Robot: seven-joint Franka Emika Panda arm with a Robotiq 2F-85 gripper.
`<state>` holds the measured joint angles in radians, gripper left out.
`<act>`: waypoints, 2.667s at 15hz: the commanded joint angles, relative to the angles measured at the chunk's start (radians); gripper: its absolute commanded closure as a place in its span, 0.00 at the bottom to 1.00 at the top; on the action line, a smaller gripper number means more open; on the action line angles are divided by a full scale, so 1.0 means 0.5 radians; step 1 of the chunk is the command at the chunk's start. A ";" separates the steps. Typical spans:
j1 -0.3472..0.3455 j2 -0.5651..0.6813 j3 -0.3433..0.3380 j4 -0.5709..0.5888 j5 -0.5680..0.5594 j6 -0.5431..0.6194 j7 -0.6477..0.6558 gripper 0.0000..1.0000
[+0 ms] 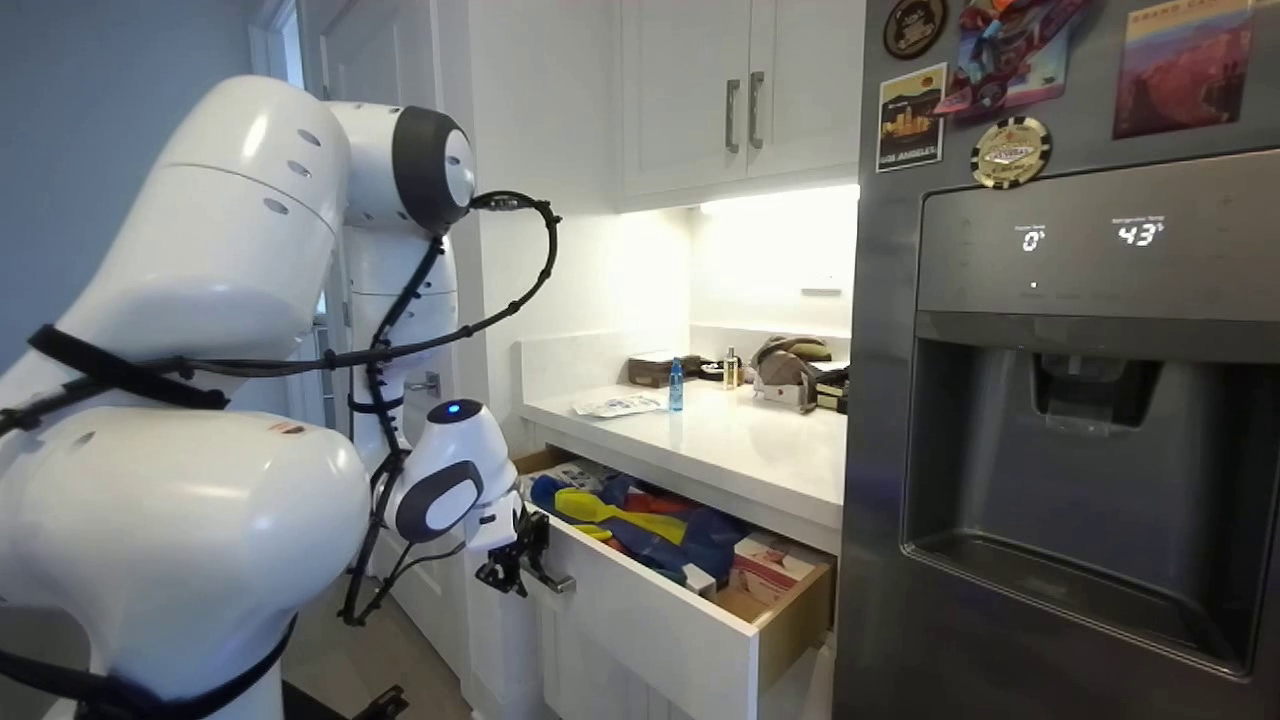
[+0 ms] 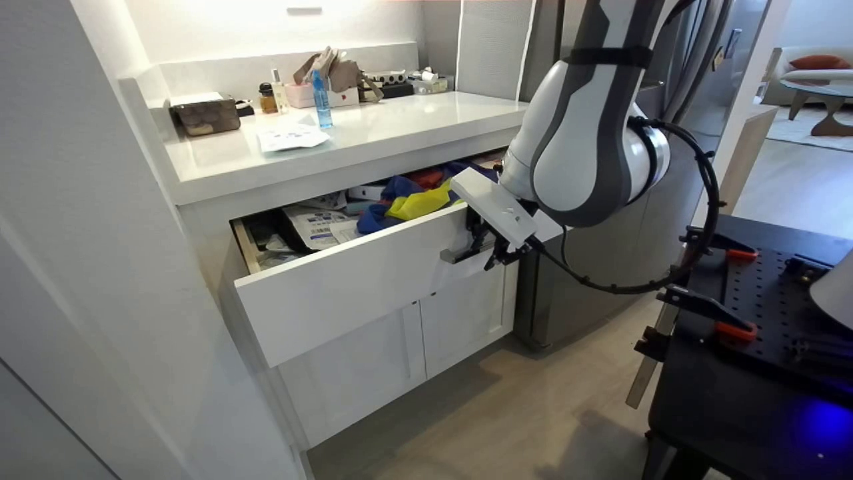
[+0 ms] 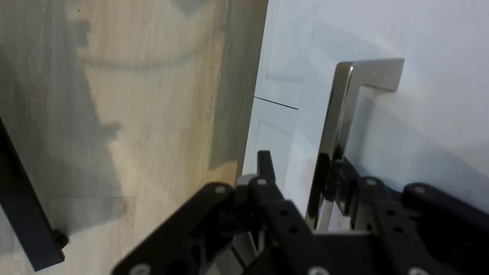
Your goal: Open the drawer
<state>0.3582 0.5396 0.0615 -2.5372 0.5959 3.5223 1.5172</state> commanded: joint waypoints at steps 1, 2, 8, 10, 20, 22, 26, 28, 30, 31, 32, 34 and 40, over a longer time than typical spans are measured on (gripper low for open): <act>-0.152 -0.013 0.128 -0.258 -0.035 -0.054 -0.035 0.84; -0.159 -0.021 0.140 -0.277 -0.030 -0.045 -0.032 0.84; -0.175 -0.038 0.185 -0.345 -0.030 0.001 0.001 0.84; -0.141 -0.030 0.157 -0.333 0.007 0.000 -0.009 0.49; -0.076 -0.077 0.099 -0.321 0.034 -0.186 0.099 0.00; -0.021 -0.106 0.058 -0.319 0.081 -0.218 0.077 0.01; 0.186 -0.187 -0.093 -0.326 0.199 -0.331 0.056 0.00; 0.309 -0.220 -0.184 -0.336 0.245 -0.385 0.047 0.00; 0.459 -0.244 -0.296 -0.353 0.288 -0.420 0.048 0.00; 0.549 -0.261 -0.370 -0.367 0.307 -0.439 0.043 0.00; 0.613 -0.266 -0.419 -0.372 0.310 -0.457 0.045 0.00; 0.770 -0.269 -0.536 -0.382 0.323 -0.420 0.073 0.00; 0.970 -0.226 -0.619 -0.448 0.253 -0.113 0.172 0.00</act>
<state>0.8207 0.5175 -0.2021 -2.6425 0.7373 3.4167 1.6698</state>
